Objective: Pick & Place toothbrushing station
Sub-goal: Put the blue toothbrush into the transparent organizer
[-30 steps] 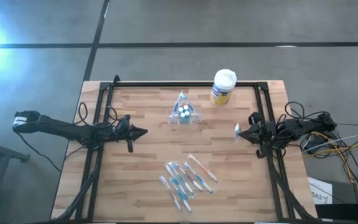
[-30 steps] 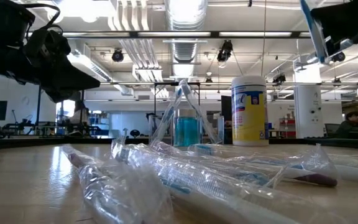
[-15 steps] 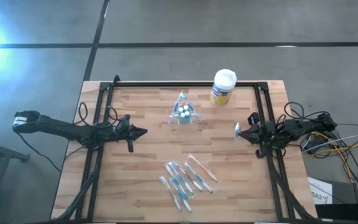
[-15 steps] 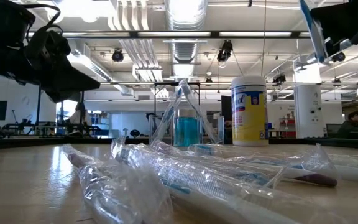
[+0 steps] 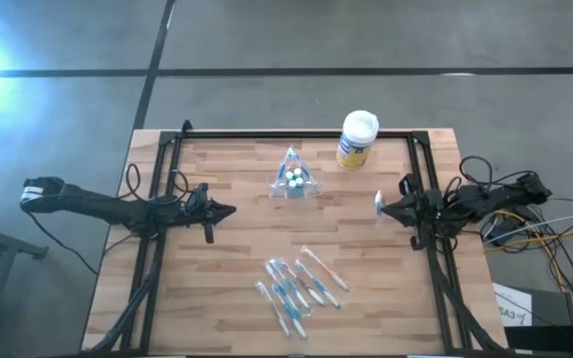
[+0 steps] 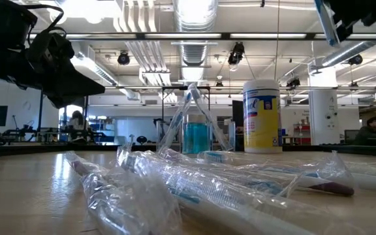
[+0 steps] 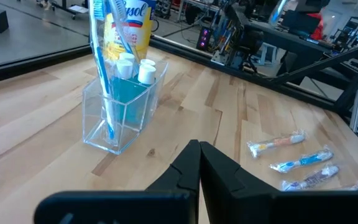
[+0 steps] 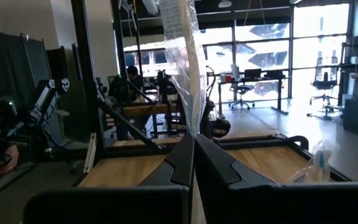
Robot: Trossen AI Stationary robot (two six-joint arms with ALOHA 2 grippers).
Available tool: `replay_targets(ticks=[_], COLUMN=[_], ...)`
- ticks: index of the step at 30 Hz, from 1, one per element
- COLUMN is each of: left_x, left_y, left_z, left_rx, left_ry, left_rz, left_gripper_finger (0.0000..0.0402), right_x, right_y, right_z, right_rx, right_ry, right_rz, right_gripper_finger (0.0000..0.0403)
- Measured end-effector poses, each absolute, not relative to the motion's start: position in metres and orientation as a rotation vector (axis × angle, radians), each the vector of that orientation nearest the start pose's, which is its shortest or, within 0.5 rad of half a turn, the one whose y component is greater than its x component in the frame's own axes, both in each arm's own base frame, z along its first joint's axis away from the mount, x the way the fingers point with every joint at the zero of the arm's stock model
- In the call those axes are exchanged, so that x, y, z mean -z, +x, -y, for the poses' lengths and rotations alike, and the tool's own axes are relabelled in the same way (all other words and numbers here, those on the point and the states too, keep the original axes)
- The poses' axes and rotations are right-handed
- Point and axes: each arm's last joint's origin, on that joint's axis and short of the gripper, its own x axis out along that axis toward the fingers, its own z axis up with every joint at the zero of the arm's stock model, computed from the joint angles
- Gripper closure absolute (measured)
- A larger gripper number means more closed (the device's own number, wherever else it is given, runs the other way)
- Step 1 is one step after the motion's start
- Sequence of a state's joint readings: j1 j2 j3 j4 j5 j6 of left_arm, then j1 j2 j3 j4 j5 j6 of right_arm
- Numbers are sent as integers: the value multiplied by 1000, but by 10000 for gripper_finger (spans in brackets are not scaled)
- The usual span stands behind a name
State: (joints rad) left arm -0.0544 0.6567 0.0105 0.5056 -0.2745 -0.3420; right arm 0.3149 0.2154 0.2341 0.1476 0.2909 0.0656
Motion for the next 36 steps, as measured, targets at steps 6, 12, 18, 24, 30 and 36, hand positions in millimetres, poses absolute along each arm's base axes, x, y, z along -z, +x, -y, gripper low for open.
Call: replay_targets(ticks=[6, 12, 18, 24, 30, 36], left_x=[-152, -152, -152, -152, -152, -151], left_y=[138, 138, 137, 137, 137, 137], left_z=[0, 0, -1, -1, -1, -1], left_rx=[-242, -245, -258, -267, -269, -269], left_ry=[-316, -306, -298, -285, -285, -284], left_rz=[-100, -100, -99, -99, -99, -111], left_gripper_finger=[392, 392, 392, 392, 392, 392], right_x=[-269, -308, -353, -383, -376, -337], right_y=[116, 136, 153, 183, 229, 266], right_z=[-29, -33, -26, -1, 36, 63], right_rx=[-26, -31, -53, -110, -121, -73], right_ry=[61, -10, -37, -34, 20, 25], right_rz=[102, 144, 177, 173, 115, 77], right_gripper_finger=[395, 395, 395, 395, 395, 395])
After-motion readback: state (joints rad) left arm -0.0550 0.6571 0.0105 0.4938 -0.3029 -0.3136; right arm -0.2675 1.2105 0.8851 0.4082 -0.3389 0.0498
